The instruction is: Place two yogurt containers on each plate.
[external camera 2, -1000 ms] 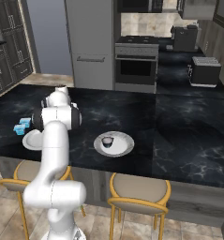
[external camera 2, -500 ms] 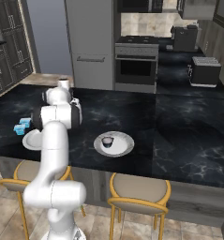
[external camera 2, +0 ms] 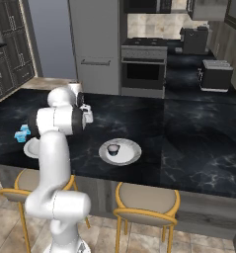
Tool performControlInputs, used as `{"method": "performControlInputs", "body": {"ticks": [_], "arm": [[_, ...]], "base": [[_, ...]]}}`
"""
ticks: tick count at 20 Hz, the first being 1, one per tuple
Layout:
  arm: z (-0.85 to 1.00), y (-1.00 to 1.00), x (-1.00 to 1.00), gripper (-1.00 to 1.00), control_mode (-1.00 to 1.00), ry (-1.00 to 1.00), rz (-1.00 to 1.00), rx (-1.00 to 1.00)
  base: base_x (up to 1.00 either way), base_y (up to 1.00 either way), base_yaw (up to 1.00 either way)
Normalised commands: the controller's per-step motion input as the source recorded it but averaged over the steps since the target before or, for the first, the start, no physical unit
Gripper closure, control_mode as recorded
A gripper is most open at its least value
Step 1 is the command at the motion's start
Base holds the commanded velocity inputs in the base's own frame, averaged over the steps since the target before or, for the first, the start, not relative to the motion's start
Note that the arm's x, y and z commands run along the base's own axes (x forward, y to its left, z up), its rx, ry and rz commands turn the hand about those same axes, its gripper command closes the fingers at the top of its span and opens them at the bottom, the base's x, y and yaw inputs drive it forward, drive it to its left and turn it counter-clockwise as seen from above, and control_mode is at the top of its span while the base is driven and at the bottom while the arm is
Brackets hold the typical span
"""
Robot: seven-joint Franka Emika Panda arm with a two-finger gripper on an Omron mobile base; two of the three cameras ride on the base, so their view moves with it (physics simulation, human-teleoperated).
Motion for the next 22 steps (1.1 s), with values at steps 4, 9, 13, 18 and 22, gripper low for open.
{"method": "performControlInputs", "body": {"ticks": [4, 9, 13, 18, 22], "arm": [[0.02, -0.79, -0.81, 1.0, -1.0, -0.01, -0.09, 0.02], [0.09, -0.8, -0.77, 1.0, -1.0, -0.1, -0.09, 0.0], [0.19, -0.79, -0.59, 1.0, -1.0, -0.04, -0.18, -0.01], [0.16, -0.81, -0.24, 1.0, -1.0, 0.01, -0.26, -0.04], [0.0, -0.83, -0.05, 1.0, -1.0, -0.01, -0.24, -0.13]], "base": [[0.0, 0.0, 0.0], [0.0, 0.0, 0.0], [0.0, 0.0, 0.0], [0.0, 0.0, 0.0], [0.0, 0.0, 0.0]]}}
